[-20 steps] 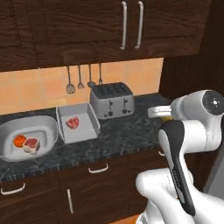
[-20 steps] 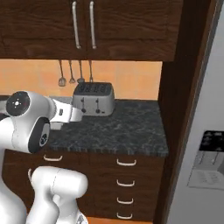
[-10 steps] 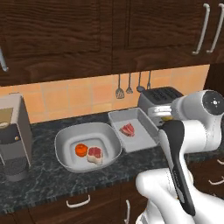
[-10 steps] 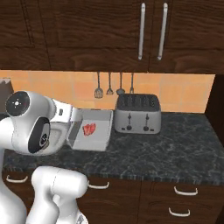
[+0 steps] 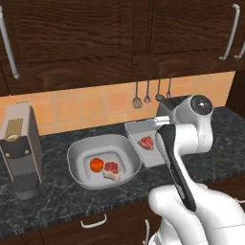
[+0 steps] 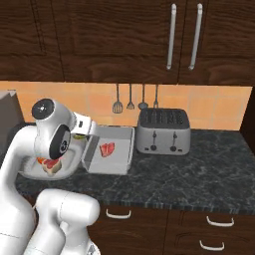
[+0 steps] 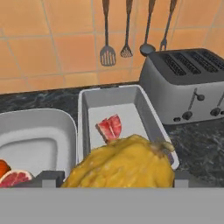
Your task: Place one squash and one steak in each tupperware on the nearby counter, to pack two identical lunches.
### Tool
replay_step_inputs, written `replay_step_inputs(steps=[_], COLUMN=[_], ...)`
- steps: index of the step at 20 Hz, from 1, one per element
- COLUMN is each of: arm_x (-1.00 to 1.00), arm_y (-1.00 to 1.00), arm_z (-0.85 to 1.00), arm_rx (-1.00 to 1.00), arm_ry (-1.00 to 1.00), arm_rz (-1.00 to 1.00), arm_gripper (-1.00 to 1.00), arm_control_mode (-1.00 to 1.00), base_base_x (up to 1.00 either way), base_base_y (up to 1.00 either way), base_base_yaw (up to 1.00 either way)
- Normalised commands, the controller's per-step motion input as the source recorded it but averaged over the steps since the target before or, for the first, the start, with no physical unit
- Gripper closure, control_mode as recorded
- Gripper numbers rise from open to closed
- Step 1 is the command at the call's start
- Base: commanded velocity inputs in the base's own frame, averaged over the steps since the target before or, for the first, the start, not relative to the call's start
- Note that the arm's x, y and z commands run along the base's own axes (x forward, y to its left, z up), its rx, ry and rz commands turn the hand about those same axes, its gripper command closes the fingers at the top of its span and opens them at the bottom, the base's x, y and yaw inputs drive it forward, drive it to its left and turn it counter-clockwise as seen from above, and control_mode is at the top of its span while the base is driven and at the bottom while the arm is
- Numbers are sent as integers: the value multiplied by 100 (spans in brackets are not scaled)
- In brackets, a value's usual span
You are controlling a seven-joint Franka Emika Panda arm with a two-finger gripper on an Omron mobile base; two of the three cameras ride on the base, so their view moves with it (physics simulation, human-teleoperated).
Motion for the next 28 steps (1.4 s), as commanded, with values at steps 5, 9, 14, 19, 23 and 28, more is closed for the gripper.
replay_step_inputs(steps=[5, 9, 14, 19, 23, 28], arm_x=[73, 39, 32, 49, 44, 47], arm_y=[-77, -44, -1, 0, 0, 0], arm_z=[-93, -57, -39, -42, -34, -37], arm_rx=[5, 4, 0, 0, 0, 0], arm_ry=[1, 8, 17, 8, 0, 0], arm_rz=[-1, 0, 0, 0, 0, 0], arm_gripper=[100, 100, 100, 100, 100, 100], arm_control_mode=[-100, -100, -100, -100, -100, -100], base_base_x=[0, 0, 0, 0, 0, 0], base_base_y=[0, 0, 0, 0, 0, 0], base_base_yaw=[0, 0, 0, 0, 0, 0])
